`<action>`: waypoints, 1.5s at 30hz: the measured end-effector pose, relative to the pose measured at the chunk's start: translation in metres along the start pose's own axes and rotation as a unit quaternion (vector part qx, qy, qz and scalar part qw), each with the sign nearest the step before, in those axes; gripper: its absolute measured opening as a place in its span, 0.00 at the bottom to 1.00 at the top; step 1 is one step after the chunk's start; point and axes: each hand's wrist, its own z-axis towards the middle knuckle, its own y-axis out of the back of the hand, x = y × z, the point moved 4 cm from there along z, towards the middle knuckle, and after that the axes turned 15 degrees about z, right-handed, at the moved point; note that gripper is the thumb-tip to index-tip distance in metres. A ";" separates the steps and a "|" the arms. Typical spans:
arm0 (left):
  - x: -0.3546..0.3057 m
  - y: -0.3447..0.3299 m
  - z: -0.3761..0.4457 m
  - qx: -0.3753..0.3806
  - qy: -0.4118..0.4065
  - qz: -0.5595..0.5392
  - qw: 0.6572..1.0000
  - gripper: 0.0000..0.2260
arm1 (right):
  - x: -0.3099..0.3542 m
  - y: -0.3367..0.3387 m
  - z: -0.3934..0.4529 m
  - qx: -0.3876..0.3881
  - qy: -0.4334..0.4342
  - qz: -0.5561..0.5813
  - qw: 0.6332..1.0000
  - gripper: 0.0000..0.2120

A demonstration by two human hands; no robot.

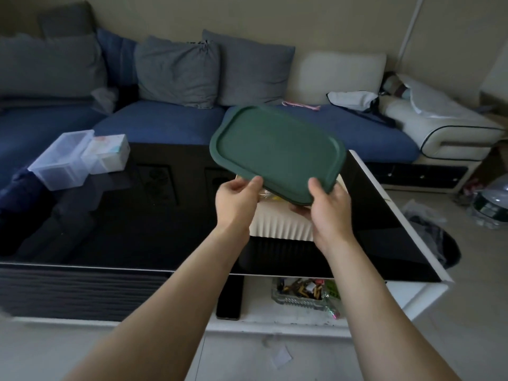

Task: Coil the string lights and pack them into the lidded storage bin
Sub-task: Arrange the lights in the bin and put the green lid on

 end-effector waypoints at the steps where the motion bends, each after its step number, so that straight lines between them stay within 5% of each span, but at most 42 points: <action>1: 0.003 0.005 0.004 -0.026 0.000 -0.001 1.000 0.18 | 0.005 0.009 0.005 -0.022 -0.005 -0.018 1.000 0.06; 4: 0.008 0.012 0.011 -0.077 0.001 0.044 0.996 0.30 | 0.018 0.037 0.017 -0.063 0.009 -0.088 0.994 0.11; 11: 0.013 0.000 0.014 -0.054 -0.034 0.165 0.984 0.25 | 0.019 0.050 0.025 -0.043 -0.053 -0.092 0.993 0.37; 15: 0.008 -0.003 0.015 -0.048 -0.045 0.183 0.981 0.22 | 0.024 0.050 0.019 -0.023 0.009 -0.283 0.959 0.42; 21: 0.003 -0.005 0.010 -0.046 -0.097 0.216 0.970 0.20 | 0.028 0.049 0.010 -0.004 -0.004 -0.425 0.905 0.40; 36: 0.007 -0.002 0.028 -0.018 -0.119 0.266 0.956 0.24 | 0.017 0.043 0.014 0.031 0.083 -0.478 0.874 0.28; 43: 0.002 0.000 0.029 -0.042 -0.135 0.310 0.940 0.05 | 0.029 0.045 0.017 -0.014 0.120 -0.448 0.886 0.24; 45: 0.000 0.004 0.029 -0.057 -0.118 0.313 0.941 0.07 | 0.030 0.046 0.016 -0.028 0.128 -0.449 0.884 0.21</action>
